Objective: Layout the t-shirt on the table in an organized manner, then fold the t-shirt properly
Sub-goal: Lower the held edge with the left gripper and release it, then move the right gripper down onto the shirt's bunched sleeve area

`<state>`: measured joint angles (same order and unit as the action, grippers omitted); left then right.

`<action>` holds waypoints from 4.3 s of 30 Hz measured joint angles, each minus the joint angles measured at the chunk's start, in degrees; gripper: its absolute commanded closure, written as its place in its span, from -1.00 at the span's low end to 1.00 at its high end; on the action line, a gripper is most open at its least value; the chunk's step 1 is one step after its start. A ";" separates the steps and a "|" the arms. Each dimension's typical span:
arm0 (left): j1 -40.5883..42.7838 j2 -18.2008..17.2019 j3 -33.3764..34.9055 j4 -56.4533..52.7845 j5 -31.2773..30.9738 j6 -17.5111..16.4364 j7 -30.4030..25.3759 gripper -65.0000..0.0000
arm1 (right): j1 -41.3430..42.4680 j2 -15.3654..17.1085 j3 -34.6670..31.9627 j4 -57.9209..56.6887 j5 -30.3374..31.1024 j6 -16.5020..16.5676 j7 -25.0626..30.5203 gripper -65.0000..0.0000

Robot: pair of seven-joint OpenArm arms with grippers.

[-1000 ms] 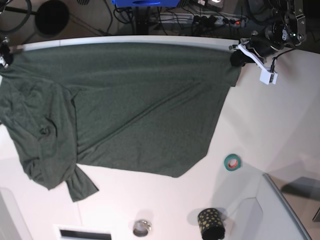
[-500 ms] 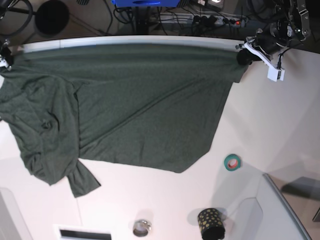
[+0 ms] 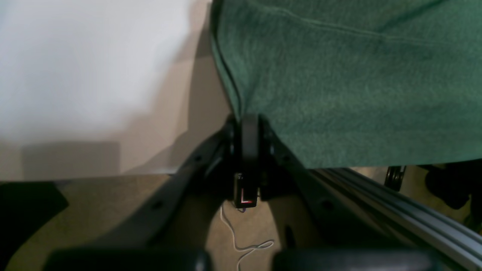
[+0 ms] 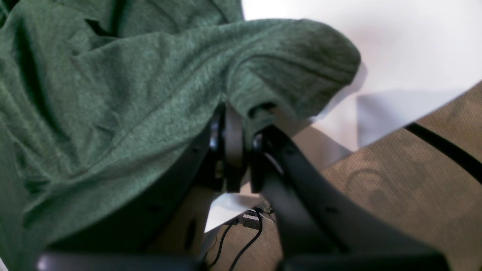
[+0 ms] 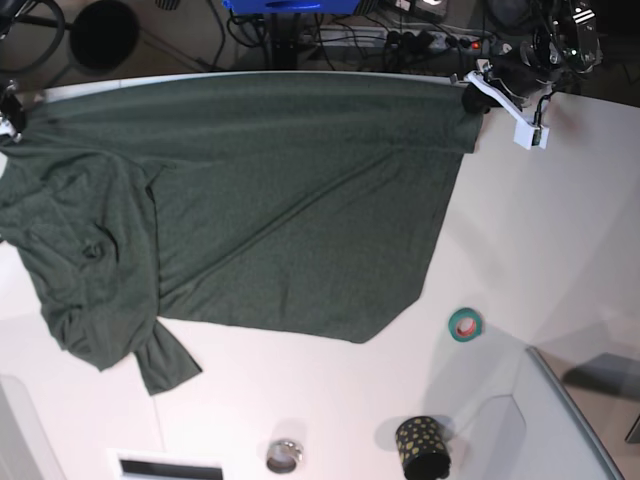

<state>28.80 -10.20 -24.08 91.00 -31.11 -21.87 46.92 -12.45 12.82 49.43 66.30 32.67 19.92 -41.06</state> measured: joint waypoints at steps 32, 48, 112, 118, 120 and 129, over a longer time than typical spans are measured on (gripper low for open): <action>-1.49 -0.46 -9.35 13.42 0.72 -0.02 11.30 -0.23 | 11.04 7.87 -9.53 3.98 0.09 -11.41 3.26 -0.10; -0.13 -0.20 -9.70 13.03 0.96 0.00 11.41 -0.23 | 35.45 9.70 -16.37 -28.00 -16.11 -22.08 11.67 -0.11; -0.31 0.68 -9.68 12.87 1.05 -0.02 11.04 -0.23 | 30.08 7.06 -16.44 -11.96 -20.11 -13.86 11.43 0.10; -0.94 0.52 -9.75 10.69 1.14 0.02 11.06 -0.23 | 20.50 -3.89 -18.10 15.45 -19.67 -7.06 -3.04 0.09; -1.07 0.55 -9.81 10.69 1.09 0.00 11.15 -0.23 | 19.06 -4.20 -20.90 15.47 -19.93 -7.17 -3.80 0.10; -1.14 0.66 -9.70 10.71 1.05 -0.02 10.99 -0.23 | 13.97 -7.04 -23.04 14.40 -19.65 -13.53 -3.96 0.10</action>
<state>27.66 -9.54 -33.78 101.71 -30.06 -21.89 57.91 1.52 5.78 26.39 80.71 13.02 6.39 -45.01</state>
